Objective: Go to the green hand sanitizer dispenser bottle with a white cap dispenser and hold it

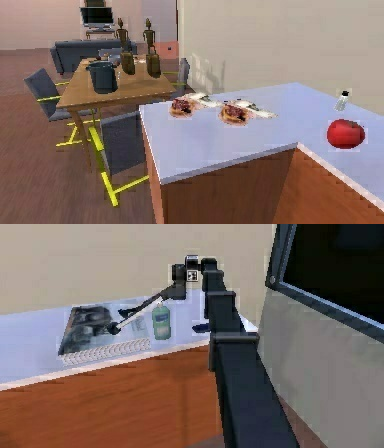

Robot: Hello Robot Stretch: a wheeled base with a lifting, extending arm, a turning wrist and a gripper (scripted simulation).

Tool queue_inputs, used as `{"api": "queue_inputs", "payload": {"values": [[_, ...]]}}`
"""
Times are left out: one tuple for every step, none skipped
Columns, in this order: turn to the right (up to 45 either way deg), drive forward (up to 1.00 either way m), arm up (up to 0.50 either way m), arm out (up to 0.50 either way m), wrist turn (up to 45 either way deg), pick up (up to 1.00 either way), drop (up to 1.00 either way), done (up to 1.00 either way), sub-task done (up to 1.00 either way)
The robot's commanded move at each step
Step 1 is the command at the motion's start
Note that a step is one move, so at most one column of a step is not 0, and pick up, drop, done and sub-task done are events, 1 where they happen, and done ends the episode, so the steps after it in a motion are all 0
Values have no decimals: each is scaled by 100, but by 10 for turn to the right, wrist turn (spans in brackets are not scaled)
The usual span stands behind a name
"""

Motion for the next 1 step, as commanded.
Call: {"api": "queue_inputs", "payload": {"values": [[0,0,0,0,450,0,0,0,0]]}}
